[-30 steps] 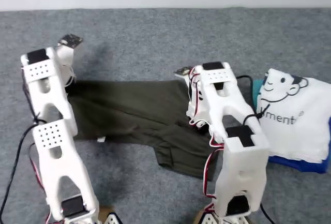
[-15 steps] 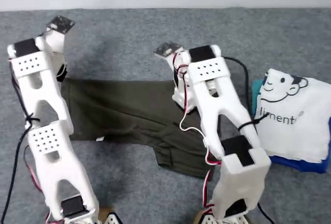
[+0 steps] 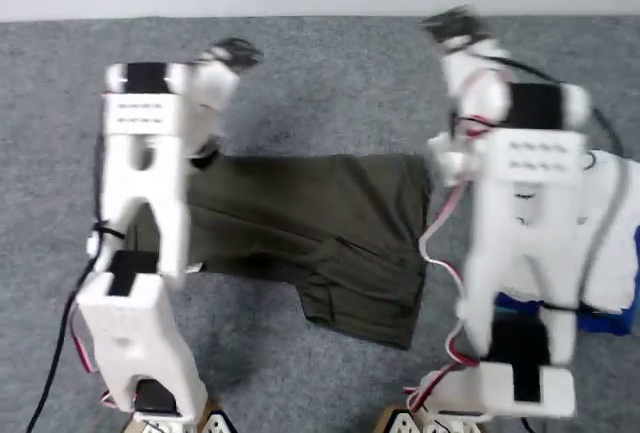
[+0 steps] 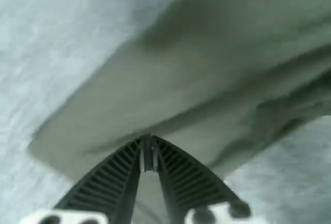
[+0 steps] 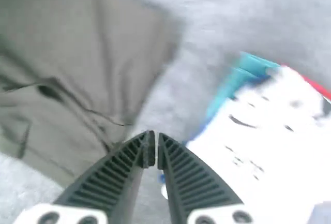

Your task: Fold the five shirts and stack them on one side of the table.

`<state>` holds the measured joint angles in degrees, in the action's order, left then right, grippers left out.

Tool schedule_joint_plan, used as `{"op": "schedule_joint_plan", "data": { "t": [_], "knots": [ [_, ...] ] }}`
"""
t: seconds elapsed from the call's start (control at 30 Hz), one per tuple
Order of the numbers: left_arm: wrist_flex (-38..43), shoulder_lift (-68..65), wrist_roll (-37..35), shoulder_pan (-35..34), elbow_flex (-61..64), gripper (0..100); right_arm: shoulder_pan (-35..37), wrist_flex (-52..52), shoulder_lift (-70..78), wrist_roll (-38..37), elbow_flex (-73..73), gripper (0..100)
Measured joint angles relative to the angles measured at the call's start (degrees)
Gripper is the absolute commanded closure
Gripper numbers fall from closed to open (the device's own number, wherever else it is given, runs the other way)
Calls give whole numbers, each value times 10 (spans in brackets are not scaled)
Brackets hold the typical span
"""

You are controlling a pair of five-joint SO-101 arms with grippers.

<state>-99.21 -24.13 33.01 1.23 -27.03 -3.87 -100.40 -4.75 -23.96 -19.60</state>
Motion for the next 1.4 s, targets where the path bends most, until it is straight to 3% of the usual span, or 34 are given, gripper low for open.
{"op": "schedule_joint_plan", "data": {
  "t": [0.13, 0.4, 0.7, 0.93, 1.4],
  "knots": [
    [0, 11, 0, 91, 23, 986, -78, -1, -58, 0, 0, 969],
    [1, 11, 0, 261, 26, 856, -198, -2, -178, 0, 16, 969],
    [1, -4, 57, 398, 26, 845, -230, -2, -313, 0, 168, 969],
    [27, -69, 55, 445, 26, 841, -230, -2, -383, 0, 233, 969],
    [126, -142, 54, 449, 26, 844, -230, -2, -396, 0, 243, 969]
  ]
}}
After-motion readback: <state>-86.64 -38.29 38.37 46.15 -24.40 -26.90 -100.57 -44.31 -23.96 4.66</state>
